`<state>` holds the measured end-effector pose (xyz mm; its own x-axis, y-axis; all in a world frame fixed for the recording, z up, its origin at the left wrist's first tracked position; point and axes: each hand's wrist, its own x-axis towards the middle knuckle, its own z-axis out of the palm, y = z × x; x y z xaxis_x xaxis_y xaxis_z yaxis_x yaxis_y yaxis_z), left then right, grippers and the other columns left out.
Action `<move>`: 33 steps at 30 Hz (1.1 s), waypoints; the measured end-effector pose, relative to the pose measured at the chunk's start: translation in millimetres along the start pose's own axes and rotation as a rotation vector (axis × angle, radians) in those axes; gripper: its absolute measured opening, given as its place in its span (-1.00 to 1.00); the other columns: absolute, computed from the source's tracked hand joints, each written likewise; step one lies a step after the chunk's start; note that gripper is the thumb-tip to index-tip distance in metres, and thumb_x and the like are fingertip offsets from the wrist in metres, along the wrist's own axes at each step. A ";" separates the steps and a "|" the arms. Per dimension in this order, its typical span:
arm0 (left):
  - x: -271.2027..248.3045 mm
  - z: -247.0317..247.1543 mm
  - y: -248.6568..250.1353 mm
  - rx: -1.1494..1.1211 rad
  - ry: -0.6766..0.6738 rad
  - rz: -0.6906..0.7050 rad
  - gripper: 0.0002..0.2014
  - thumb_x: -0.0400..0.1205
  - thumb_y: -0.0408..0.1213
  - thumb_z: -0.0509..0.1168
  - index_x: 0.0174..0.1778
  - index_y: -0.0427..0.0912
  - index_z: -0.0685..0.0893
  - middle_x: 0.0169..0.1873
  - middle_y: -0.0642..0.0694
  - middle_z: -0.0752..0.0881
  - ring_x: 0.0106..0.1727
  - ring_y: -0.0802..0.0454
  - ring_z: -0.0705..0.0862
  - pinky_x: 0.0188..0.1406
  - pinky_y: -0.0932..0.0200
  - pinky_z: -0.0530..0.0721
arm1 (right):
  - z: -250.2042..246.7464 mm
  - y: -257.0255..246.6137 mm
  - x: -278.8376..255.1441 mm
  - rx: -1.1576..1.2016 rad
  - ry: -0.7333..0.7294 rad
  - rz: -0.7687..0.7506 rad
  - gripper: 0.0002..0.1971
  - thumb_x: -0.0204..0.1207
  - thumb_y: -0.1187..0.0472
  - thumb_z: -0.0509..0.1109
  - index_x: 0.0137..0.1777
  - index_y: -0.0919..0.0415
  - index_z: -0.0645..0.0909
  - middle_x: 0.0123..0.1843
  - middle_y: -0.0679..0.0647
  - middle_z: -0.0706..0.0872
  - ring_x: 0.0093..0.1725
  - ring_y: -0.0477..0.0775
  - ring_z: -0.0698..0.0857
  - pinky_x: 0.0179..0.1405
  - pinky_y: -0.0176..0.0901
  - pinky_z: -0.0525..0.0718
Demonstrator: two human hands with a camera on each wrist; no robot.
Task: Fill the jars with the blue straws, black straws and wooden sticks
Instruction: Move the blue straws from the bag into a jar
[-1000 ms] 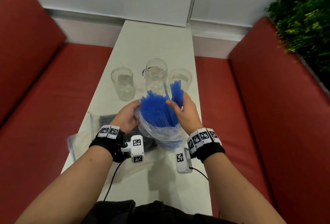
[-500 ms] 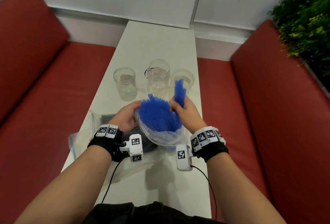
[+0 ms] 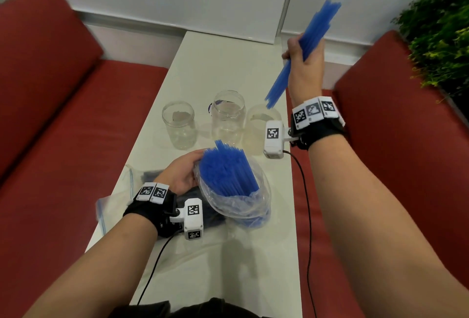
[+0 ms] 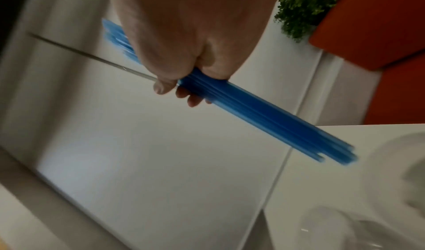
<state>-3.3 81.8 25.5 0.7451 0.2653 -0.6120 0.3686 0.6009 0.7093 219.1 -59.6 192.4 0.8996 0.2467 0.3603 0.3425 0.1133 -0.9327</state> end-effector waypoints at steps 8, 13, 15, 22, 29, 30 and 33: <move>2.1 0.3 0.0 0.001 -0.014 0.023 -0.75 0.66 -0.15 0.32 0.19 -0.11 0.79 0.17 -0.15 0.79 0.21 -0.13 0.75 0.27 -0.15 0.64 | 8.7 118.2 -8.4 -0.187 -0.082 0.223 -0.72 0.70 0.18 0.36 0.36 0.14 0.48 -0.03 -0.17 0.64 -0.08 -0.36 0.67 -0.04 -0.56 0.55; 5.5 2.2 -1.5 -0.014 -0.030 0.023 -0.73 0.68 -0.21 0.29 0.26 -0.13 0.75 0.19 -0.17 0.78 0.22 -0.13 0.75 0.23 -0.11 0.67 | -5.8 154.2 -26.0 -0.355 -0.229 0.386 -0.63 0.60 0.23 0.49 0.35 0.20 0.49 0.20 0.04 0.68 0.18 0.04 0.70 0.23 -0.06 0.65; 5.6 2.2 -1.3 -0.016 -0.040 0.020 -0.72 0.69 -0.22 0.27 0.28 -0.14 0.73 0.20 -0.17 0.77 0.24 -0.13 0.74 0.26 -0.12 0.66 | -11.6 156.9 -28.6 -0.380 -0.189 0.372 -0.68 0.57 0.26 0.51 0.28 0.19 0.56 0.23 0.08 0.70 0.26 0.14 0.68 0.25 0.03 0.65; 1.5 3.8 -3.4 -0.014 -0.016 0.014 -0.72 0.69 -0.20 0.28 0.27 -0.13 0.74 0.20 -0.15 0.78 0.24 -0.12 0.74 0.35 -0.18 0.62 | -23.0 150.9 -36.0 -0.386 -0.346 0.442 -0.42 0.50 0.19 0.62 0.50 0.12 0.53 0.46 0.24 0.63 0.44 0.15 0.63 0.47 0.11 0.61; -7.5 5.1 -7.4 -0.064 0.008 0.002 -0.71 0.70 -0.22 0.29 0.30 -0.18 0.71 0.18 -0.19 0.78 0.25 -0.16 0.74 0.36 -0.19 0.60 | -40.2 118.0 -57.1 0.013 -0.120 0.521 -0.12 0.49 -0.30 0.38 0.75 -0.14 0.10 0.41 0.01 0.62 0.41 0.06 0.66 0.46 0.02 0.61; -8.3 5.5 -7.8 -0.069 0.013 -0.001 -0.71 0.70 -0.22 0.29 0.30 -0.18 0.71 0.18 -0.19 0.78 0.24 -0.17 0.73 0.33 -0.18 0.62 | -42.9 113.1 -64.9 0.003 -0.086 0.493 -0.23 0.57 -0.23 0.33 0.73 -0.12 0.16 0.46 0.03 0.59 0.42 0.07 0.64 0.45 0.03 0.62; -9.7 6.5 -9.5 -0.091 0.024 0.004 -0.75 0.69 -0.22 0.30 0.25 -0.16 0.74 0.15 -0.19 0.79 0.11 -0.13 0.79 0.10 -0.09 0.72 | -45.8 102.6 -100.5 -0.127 -0.045 0.403 -0.58 0.64 0.10 0.24 0.49 -0.08 0.43 0.36 0.02 0.63 0.31 0.01 0.65 0.33 0.04 0.67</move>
<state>-10.4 68.6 27.0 0.7323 0.2852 -0.6184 0.3132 0.6653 0.6777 176.2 -116.8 59.7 0.9565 0.2894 -0.0356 -0.0009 -0.1193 -0.9929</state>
